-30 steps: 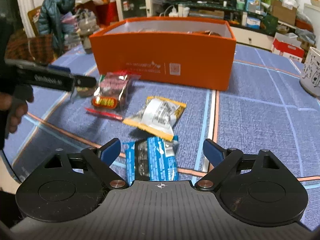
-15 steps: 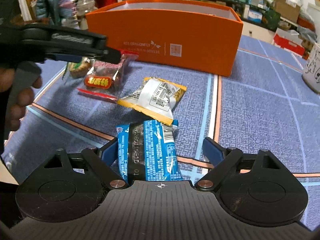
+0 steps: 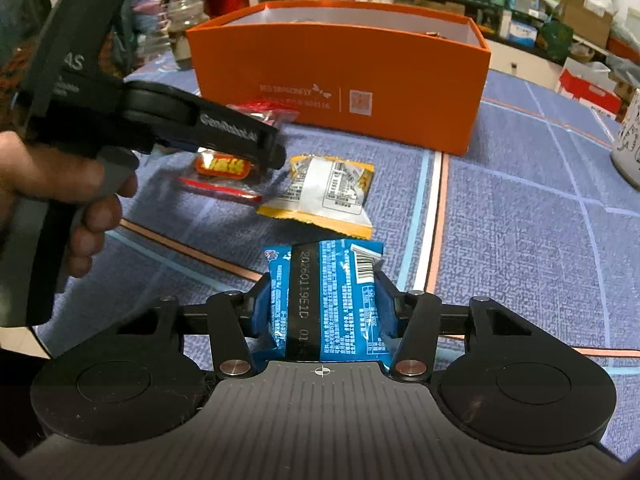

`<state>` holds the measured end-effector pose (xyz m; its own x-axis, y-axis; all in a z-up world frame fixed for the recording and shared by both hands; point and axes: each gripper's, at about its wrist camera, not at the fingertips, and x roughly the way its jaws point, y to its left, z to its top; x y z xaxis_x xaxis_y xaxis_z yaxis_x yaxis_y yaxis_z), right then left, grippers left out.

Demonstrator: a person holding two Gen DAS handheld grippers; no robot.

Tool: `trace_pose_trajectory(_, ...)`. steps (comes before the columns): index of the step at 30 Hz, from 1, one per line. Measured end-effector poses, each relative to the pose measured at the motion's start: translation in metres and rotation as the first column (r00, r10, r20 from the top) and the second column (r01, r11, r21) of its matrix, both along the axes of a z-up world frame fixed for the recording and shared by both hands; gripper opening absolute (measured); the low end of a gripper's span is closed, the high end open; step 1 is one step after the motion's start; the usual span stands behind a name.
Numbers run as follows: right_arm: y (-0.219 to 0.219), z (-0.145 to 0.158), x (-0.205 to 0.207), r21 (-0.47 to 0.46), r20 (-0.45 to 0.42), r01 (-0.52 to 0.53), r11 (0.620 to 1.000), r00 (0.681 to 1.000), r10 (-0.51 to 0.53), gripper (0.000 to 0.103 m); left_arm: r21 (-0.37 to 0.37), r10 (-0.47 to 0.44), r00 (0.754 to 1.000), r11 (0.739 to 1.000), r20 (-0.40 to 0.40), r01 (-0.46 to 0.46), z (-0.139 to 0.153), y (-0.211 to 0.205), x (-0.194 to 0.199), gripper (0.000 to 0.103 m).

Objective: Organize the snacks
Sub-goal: 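Grasp the red-labelled bread packet with left tool while right grasps blue biscuit pack, then carry both packets over the orange box and open both tools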

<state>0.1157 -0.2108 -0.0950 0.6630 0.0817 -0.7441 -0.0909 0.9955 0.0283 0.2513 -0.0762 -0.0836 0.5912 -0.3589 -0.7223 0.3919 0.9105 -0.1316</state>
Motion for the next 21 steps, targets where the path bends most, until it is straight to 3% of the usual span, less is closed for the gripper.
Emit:
trace_pose_trajectory(2, 0.002, 0.0, 0.0, -0.002, -0.001, -0.006, 1.0, 1.0, 0.006, 0.039, -0.012, 0.016, 1.0, 1.0, 0.009, -0.015, -0.002, 0.002, 0.001, 0.075)
trace_pose_trajectory(5, 0.003, -0.001, 0.001, -0.013, -0.001, -0.011, 1.0, 1.0, 0.011, 0.039, -0.024, 0.03, 0.999, 0.999, 0.014, -0.03, -0.003, 0.006, 0.003, 0.076)
trace_pose_trajectory(8, 0.002, 0.0, 0.0, -0.005, -0.005, -0.014, 1.0, 1.0, 0.014, 0.039, -0.022, 0.032, 0.999, 0.999, 0.017, -0.032, 0.001, 0.008, 0.002, 0.061)
trace_pose_trajectory(12, 0.0, 0.001, 0.0, 0.011, -0.012, -0.023, 1.0, 1.0, 0.024, 0.039, -0.055, 0.034, 0.999, 0.998, -0.019, -0.035, 0.009, 0.015, -0.002, 0.06)
trace_pose_trajectory(17, -0.006, 0.008, -0.008, 0.032, 0.011, -0.02, 0.999, 1.0, 0.02, 0.039, -0.036, 0.001, 0.994, 0.999, 0.11, 0.003, 0.043, 0.036, -0.031, 0.06)
trace_pose_trajectory(21, -0.014, 0.023, -0.015, 0.056, 0.065, -0.004, 0.998, 0.998, 0.001, 0.039, -0.013, 0.047, 0.985, 0.999, 0.168, -0.045, 0.06, 0.067, -0.046, 0.06)
